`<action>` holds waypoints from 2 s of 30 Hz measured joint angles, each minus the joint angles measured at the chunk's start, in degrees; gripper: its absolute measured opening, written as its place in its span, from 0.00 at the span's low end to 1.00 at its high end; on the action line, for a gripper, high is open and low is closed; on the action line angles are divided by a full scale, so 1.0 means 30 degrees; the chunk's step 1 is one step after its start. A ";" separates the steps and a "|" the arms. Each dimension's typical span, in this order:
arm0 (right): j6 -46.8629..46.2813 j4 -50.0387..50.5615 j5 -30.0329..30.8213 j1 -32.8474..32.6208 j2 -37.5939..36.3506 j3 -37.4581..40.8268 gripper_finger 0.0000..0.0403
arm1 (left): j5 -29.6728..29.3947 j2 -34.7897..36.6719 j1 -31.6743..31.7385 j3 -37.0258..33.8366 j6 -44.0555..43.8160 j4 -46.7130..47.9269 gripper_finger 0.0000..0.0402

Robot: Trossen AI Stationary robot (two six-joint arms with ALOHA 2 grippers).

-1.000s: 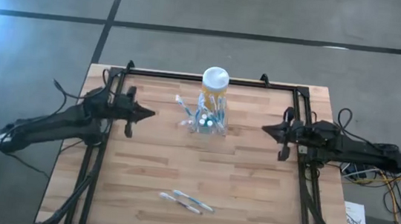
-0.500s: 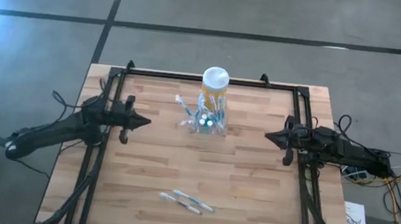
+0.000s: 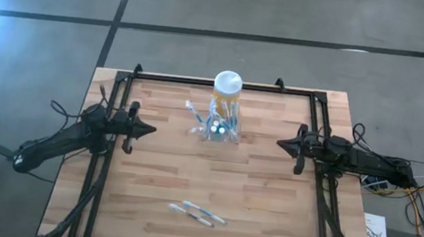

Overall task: Pick & Place toothbrushing station
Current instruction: Put the blue toothbrush into the transparent organizer

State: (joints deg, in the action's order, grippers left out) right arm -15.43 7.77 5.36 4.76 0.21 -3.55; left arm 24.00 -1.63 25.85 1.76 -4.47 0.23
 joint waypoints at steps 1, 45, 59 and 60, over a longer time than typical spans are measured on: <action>-0.0141 -0.0254 -0.0053 0.0000 -0.0033 0.0076 0.02 | 0.0026 -0.0085 0.0009 -0.0004 -0.0165 0.0003 0.00; -0.2339 -0.4129 0.0695 -0.0566 0.9791 0.1021 0.02 | -0.1060 -0.2873 -0.0002 -0.0102 -0.1036 0.0140 0.02; -0.2369 -1.1157 0.0763 -0.3970 1.3251 0.0680 0.02 | -0.1037 -0.2885 -0.0007 -0.0102 -0.1536 0.0132 0.02; -0.2394 -1.1061 0.1282 -0.4265 1.3572 0.0250 0.02 | -0.1015 -0.2892 -0.0007 -0.0102 -0.1537 0.0132 0.02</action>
State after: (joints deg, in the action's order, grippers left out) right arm -22.61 -25.41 9.20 -8.03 40.93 -2.80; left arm 20.95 -10.30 25.82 1.45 -9.08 0.62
